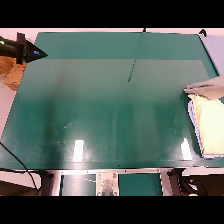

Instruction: Fold the shirts.

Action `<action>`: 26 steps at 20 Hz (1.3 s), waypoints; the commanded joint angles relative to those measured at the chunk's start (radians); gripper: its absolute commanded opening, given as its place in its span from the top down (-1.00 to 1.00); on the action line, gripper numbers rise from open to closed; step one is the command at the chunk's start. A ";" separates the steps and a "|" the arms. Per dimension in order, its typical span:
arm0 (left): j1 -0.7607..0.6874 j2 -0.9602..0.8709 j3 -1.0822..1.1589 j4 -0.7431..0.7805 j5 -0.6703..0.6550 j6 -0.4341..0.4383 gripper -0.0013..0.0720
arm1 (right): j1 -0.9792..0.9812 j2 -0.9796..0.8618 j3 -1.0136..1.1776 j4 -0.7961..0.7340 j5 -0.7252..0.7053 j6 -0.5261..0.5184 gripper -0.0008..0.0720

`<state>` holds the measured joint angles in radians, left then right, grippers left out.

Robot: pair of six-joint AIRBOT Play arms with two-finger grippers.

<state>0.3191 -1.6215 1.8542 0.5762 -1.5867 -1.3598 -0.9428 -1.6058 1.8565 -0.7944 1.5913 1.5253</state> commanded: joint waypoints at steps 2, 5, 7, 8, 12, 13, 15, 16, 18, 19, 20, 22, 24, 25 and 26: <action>0.001 0.001 0.000 0.000 -0.007 0.000 0.91 | -0.074 0.055 0.005 -0.347 0.225 0.092 0.95; 0.001 0.001 0.000 0.000 -0.011 0.000 0.90 | -0.080 0.122 -0.023 -0.525 0.250 0.144 0.95; 0.001 0.001 0.000 0.000 -0.021 0.000 0.90 | -0.084 0.157 -0.055 -0.568 0.250 0.148 0.95; 0.001 0.001 0.000 0.000 -0.027 0.000 0.91 | -0.084 0.171 -0.088 -0.587 0.250 0.151 0.95; 0.001 0.001 0.000 0.000 -0.037 -0.001 0.91 | -0.083 0.194 -0.298 -0.687 0.250 0.152 0.95; 0.001 0.001 0.000 0.000 -0.038 -0.001 0.90 | -0.083 0.194 -0.355 -0.729 0.249 0.163 0.95; 0.001 0.001 0.000 0.000 -0.039 -0.001 0.91 | -0.083 0.194 -0.454 -0.819 0.209 0.169 0.95; 0.001 0.001 0.000 0.000 -0.039 0.000 0.90 | -0.083 0.194 -0.496 -0.844 0.179 0.169 0.93; 0.001 0.001 0.000 0.000 -0.039 -0.001 0.91 | -0.083 0.186 -0.556 -0.873 0.140 0.170 0.02; 0.001 0.001 0.000 0.000 -0.040 -0.001 0.91 | -0.083 0.177 -0.562 -0.887 0.149 0.170 -0.24; 0.001 0.001 0.000 0.000 -0.043 -0.001 0.90 | -0.083 0.172 -0.558 -0.887 0.163 0.170 -0.26; 0.001 0.001 0.000 0.000 -0.046 0.000 0.91 | -0.079 0.169 -0.516 -0.879 0.175 0.211 -0.25; 0.001 0.001 0.000 0.000 -0.045 0.000 0.91 | -0.058 0.169 -0.423 -0.815 0.166 0.229 -0.09; 0.001 0.001 0.000 -0.001 -0.045 0.000 0.91 | -0.038 0.169 -0.365 -0.751 0.151 0.227 0.37; 0.001 0.001 0.000 -0.001 -0.043 -0.001 0.91 | -0.010 0.169 -0.308 -0.674 0.132 0.216 0.83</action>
<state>0.3187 -1.6215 1.8542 0.5758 -1.6314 -1.3605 -0.9939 -1.4349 1.4414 -1.5993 1.7535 1.7344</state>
